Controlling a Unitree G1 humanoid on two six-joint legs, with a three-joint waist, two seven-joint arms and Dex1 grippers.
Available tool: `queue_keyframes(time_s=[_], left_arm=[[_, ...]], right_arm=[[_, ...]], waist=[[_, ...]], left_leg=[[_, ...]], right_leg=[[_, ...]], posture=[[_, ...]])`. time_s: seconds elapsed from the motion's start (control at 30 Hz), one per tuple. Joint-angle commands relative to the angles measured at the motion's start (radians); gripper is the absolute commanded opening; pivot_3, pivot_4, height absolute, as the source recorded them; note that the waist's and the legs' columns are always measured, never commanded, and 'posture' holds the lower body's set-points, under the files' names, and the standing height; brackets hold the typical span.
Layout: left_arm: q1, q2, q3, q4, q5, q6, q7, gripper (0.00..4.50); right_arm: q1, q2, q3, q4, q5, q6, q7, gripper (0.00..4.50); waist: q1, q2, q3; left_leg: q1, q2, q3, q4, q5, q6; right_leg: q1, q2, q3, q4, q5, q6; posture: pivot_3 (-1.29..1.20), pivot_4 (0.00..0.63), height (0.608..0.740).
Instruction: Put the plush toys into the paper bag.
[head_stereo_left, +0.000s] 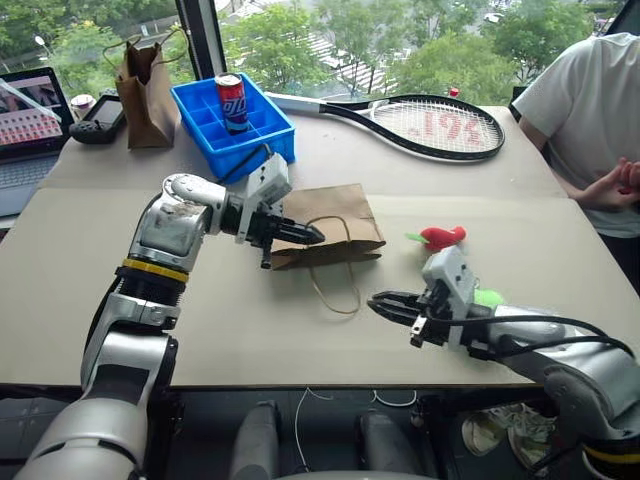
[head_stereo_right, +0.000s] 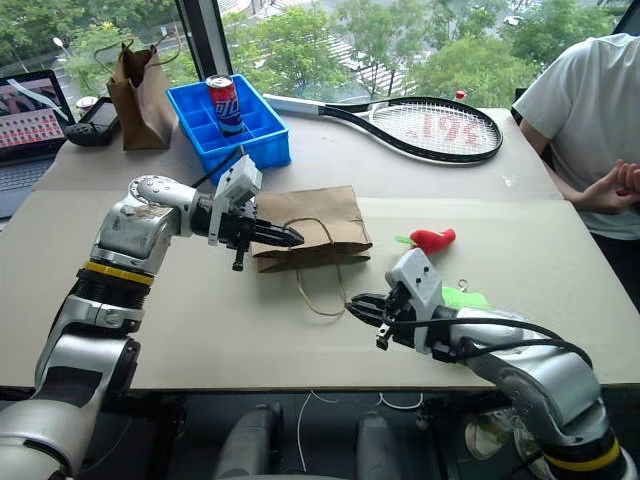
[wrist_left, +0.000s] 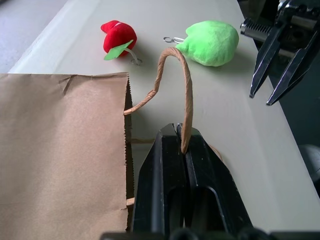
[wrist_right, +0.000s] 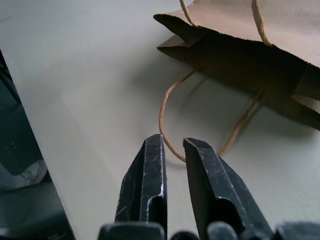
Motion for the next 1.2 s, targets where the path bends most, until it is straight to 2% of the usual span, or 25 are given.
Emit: queue_keyframes(time_s=[0.03, 0.17, 0.53, 0.73, 0.87, 1.2], left_arm=[[-0.013, -0.003, 0.038, -0.108, -0.085, 0.139, 0.047, 0.00], [-0.018, 0.004, 0.041, -0.176, -0.141, 0.222, 0.083, 0.00], [-0.064, 0.011, 0.099, -0.213, -0.260, 0.353, 0.177, 0.00], [-0.165, -0.024, 0.210, -0.129, -0.305, 0.392, 0.318, 0.00], [-0.231, -0.022, 0.258, -0.104, -0.341, 0.397, 0.356, 0.00], [-0.319, 0.089, 0.181, -0.156, -0.320, 0.266, 0.265, 0.00]], right_arm=[[-0.072, 0.067, 0.066, 0.085, -0.105, -0.074, -0.018, 0.01], [-0.173, 0.179, 0.140, 0.252, -0.220, -0.140, -0.042, 0.01], [-0.292, 0.339, 0.187, 0.625, -0.431, -0.355, -0.031, 0.01], [-0.264, 0.362, 0.210, 0.675, -0.495, -0.395, 0.006, 0.01], [-0.243, 0.364, 0.216, 0.665, -0.522, -0.400, 0.030, 0.01], [-0.216, 0.371, 0.222, 0.635, -0.557, -0.390, 0.057, 0.01]], waist=[[-0.004, 0.000, 0.000], [-0.006, 0.000, 0.000], [-0.006, 0.000, 0.000], [-0.006, 0.000, 0.000], [-0.007, 0.000, 0.000], [-0.009, 0.000, 0.000]], left_leg=[[0.000, 0.001, -0.001, 0.000, 0.000, 0.000], [0.000, 0.002, -0.002, 0.000, 0.000, 0.000], [0.000, 0.005, -0.002, -0.001, 0.000, 0.000], [0.000, 0.005, -0.003, -0.002, 0.000, 0.000], [0.000, 0.005, -0.003, -0.002, 0.000, 0.000], [0.001, 0.005, -0.003, -0.005, 0.001, -0.002]], right_leg=[[0.000, 0.001, 0.000, 0.000, 0.000, 0.000], [0.000, 0.004, 0.000, 0.000, 0.001, 0.001], [-0.001, 0.008, 0.001, 0.000, 0.005, 0.001], [-0.001, 0.009, 0.001, 0.000, 0.005, 0.001], [0.000, 0.009, 0.001, 0.001, 0.005, 0.002], [-0.001, 0.009, 0.001, 0.000, 0.005, 0.001]], posture=[[0.00, 0.150, 0.740], [0.00, 0.150, 0.740], [0.00, 0.150, 0.740], [0.00, 0.150, 0.740], [0.00, 0.150, 0.740], [0.00, 0.150, 0.740]])
